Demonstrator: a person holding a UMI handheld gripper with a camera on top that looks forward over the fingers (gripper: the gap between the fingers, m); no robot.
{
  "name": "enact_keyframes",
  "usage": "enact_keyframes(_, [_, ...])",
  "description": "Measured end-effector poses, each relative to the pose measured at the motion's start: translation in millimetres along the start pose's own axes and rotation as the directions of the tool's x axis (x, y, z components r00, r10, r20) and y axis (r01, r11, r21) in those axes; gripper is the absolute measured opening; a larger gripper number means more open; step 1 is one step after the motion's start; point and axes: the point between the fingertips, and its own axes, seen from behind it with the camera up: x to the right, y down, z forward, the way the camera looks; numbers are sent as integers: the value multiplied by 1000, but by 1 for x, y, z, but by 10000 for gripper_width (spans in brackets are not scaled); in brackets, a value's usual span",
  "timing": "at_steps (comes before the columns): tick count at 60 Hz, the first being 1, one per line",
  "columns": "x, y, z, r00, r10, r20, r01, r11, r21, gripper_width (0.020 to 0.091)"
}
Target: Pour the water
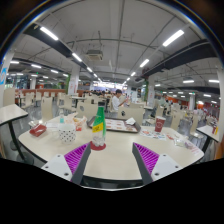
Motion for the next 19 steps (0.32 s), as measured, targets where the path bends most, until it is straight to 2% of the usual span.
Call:
enact_keyframes(7, [-5,-1,-32,999,-36,-1,36,999,16,847])
enact_keyframes(19, [2,5,-43,998,-40,-51,41,999,24,842])
